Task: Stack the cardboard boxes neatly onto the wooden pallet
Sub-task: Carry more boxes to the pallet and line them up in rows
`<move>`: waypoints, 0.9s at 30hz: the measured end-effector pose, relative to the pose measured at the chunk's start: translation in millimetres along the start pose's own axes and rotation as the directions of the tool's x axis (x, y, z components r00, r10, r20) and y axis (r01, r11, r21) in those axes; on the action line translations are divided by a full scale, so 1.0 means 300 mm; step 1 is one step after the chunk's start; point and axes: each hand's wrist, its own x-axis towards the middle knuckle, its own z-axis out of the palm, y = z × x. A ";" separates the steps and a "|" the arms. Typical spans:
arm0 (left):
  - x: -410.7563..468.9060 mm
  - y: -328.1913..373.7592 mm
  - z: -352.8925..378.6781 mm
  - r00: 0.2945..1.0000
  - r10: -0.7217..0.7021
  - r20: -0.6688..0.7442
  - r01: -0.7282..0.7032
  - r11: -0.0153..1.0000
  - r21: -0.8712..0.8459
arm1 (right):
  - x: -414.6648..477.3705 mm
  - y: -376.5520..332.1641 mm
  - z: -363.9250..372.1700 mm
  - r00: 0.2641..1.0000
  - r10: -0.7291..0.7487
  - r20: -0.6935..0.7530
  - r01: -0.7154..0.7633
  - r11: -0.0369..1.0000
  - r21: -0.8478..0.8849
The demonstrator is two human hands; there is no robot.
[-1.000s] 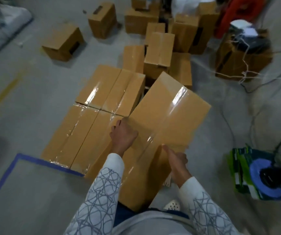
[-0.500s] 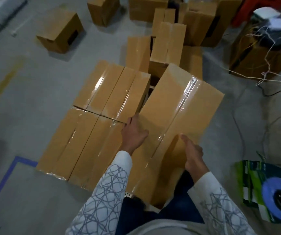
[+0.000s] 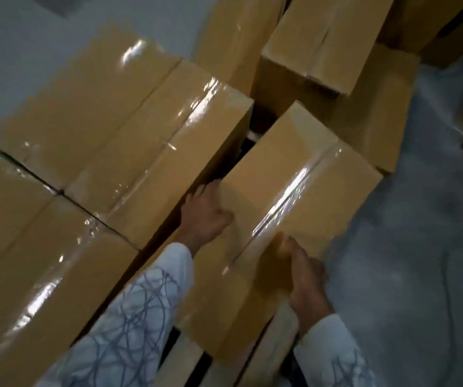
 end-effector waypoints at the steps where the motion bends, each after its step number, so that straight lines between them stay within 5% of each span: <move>1: 0.068 -0.021 0.033 1.000 0.002 -0.013 -0.001 1.000 0.015 | 0.087 0.003 0.042 1.000 -0.016 -0.003 0.016 1.000 0.008; 12: 0.268 -0.141 0.083 0.998 -0.040 0.046 0.046 0.990 -0.135 | 0.238 -0.049 0.194 0.990 -0.109 0.085 0.119 0.984 -0.130; 15: 0.175 -0.173 0.098 0.981 -0.050 -0.186 0.002 0.968 -0.252 | 0.224 -0.012 0.156 0.980 -0.139 0.145 0.161 0.975 -0.153; 18: -0.045 -0.237 0.217 0.835 -0.238 -0.497 0.100 0.952 -0.288 | 0.167 0.051 0.124 0.979 -0.078 0.188 0.111 0.979 -0.171; 20: -0.188 -0.298 0.302 0.652 -0.545 -0.527 0.353 0.834 -0.424 | 0.110 0.097 0.117 0.978 0.005 0.210 0.039 0.978 -0.206; 22: -0.292 -0.342 0.356 0.471 -0.814 -0.339 0.510 0.565 -0.649 | 0.059 0.136 0.118 0.972 0.084 0.220 -0.031 0.971 -0.236; 23: -0.325 -0.358 0.373 0.463 -0.858 -0.221 0.485 0.454 -0.748 | 0.038 0.151 0.123 0.967 0.112 0.229 -0.052 0.966 -0.253; 25: -0.352 -0.371 0.393 0.570 -0.819 -0.072 0.347 0.319 -0.882 | 0.014 0.177 0.136 0.966 0.119 0.231 -0.053 0.961 -0.273; 27: -0.347 -0.379 0.388 0.652 -0.755 -0.074 0.300 0.346 -0.889 | 0.008 0.192 0.151 0.973 0.103 0.209 -0.041 0.959 -0.281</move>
